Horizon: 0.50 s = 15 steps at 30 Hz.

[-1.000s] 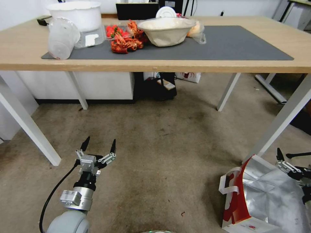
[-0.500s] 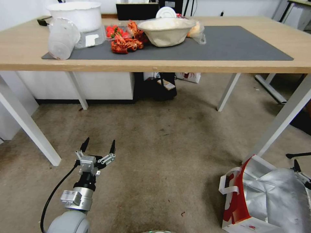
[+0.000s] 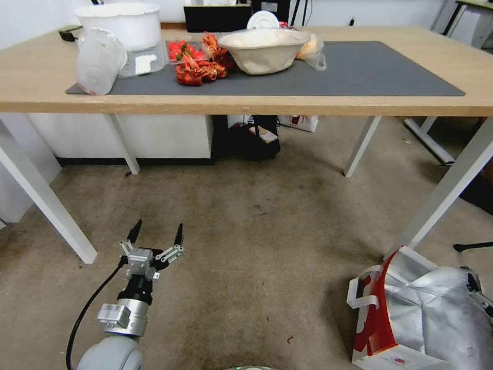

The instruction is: Pick up the food delivery bag from the floor and place it on the table.

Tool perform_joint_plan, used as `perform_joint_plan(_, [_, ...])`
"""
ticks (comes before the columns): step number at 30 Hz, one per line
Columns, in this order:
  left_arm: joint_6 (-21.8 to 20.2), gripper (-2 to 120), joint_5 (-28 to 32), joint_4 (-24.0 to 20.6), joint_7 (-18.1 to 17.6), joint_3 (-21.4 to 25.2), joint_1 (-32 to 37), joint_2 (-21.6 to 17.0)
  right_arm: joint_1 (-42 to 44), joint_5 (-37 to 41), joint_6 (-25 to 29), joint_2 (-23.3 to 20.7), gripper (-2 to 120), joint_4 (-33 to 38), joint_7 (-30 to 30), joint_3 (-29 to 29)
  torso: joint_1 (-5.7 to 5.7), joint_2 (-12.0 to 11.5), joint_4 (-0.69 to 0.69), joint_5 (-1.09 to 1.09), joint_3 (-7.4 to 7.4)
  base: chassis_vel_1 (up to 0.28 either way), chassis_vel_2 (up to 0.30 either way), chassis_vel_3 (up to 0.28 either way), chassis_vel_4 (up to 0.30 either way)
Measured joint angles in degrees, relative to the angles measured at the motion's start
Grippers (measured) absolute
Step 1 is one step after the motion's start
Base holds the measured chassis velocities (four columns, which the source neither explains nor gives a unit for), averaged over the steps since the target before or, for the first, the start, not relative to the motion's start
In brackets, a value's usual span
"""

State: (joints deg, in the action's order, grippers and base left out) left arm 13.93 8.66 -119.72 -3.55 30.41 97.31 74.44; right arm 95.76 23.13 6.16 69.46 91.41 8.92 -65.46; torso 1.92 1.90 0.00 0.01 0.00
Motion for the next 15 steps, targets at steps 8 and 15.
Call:
perform_joint_plan(8, [0.0,100,-0.3,-0.2,-0.2,0.3,0.3,0.3,-1.8,1.2,-1.1,-0.7,90,-3.3,0.8,1.7,0.00,0.0,0.00,-0.01,0.00,0.000,0.000,0.000,0.000])
perform_joint_plan(15, [0.0,100,-0.6,-0.3,-0.5,0.4,0.4,0.5,-2.4,1.5,-1.2,-0.7,73,-5.1,1.5,2.6,0.00,0.0,0.00,0.00,0.00,0.000,0.000,0.000,0.000])
